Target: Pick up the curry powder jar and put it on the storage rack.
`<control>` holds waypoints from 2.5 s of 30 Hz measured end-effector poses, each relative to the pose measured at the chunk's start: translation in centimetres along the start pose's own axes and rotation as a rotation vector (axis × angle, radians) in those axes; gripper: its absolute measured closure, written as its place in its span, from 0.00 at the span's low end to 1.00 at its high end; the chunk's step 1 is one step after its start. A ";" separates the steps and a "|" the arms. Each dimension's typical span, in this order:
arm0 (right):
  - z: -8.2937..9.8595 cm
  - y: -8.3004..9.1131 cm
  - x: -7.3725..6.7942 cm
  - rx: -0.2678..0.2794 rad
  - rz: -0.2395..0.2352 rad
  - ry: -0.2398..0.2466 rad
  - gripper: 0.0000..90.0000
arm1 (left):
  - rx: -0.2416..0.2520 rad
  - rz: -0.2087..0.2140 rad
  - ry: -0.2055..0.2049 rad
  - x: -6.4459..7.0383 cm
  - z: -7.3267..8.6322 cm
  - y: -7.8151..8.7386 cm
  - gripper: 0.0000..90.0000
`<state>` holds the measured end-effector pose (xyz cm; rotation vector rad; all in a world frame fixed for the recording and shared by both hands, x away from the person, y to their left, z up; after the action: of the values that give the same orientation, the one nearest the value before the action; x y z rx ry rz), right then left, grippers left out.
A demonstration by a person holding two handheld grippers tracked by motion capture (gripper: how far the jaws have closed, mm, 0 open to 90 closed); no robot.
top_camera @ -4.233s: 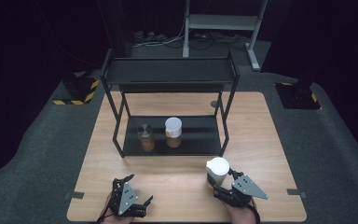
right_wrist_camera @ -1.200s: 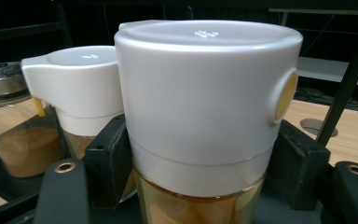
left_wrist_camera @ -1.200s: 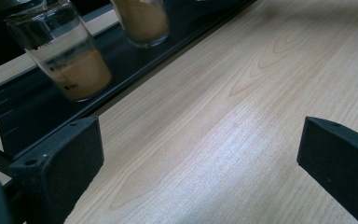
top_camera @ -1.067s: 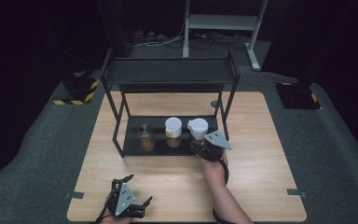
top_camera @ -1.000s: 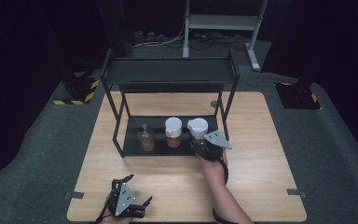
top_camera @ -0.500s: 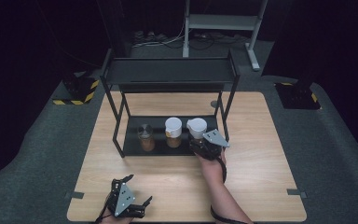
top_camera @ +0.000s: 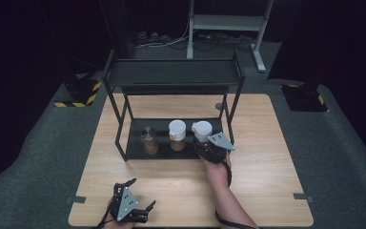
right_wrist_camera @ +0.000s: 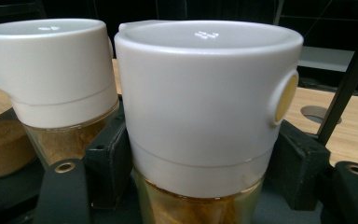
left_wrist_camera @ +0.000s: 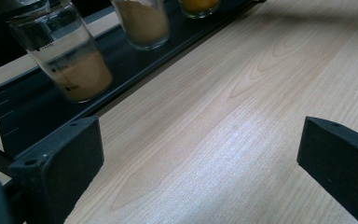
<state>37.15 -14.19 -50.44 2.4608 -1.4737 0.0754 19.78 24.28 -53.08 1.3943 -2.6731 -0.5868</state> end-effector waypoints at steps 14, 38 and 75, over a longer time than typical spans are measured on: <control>0.5 0.2 -0.5 0.007 0.007 0.003 0.34 | 0.000 0.000 -0.002 0.0 0.0 0.0 0.01; 0.1 0.4 -0.7 0.001 0.020 -0.004 0.18 | -0.002 0.000 -0.003 0.1 0.0 0.0 0.01; -1.9 3.7 -1.0 0.049 -0.019 0.011 0.00 | -0.015 0.003 -0.014 0.1 -0.2 -0.1 0.01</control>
<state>33.67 -14.51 -48.08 2.5085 -1.4607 0.1224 19.87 24.11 -52.97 1.3873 -2.6752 -0.6180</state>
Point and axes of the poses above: each handheld gripper's, and its own axes: y roughly backward along the jaws, z roughly out of its underside, x roughly to its right, the point moved 6 cm from there along -y, roughly forward along the jaws, and after that the axes turned 10 degrees about y, right-handed, at the moved point
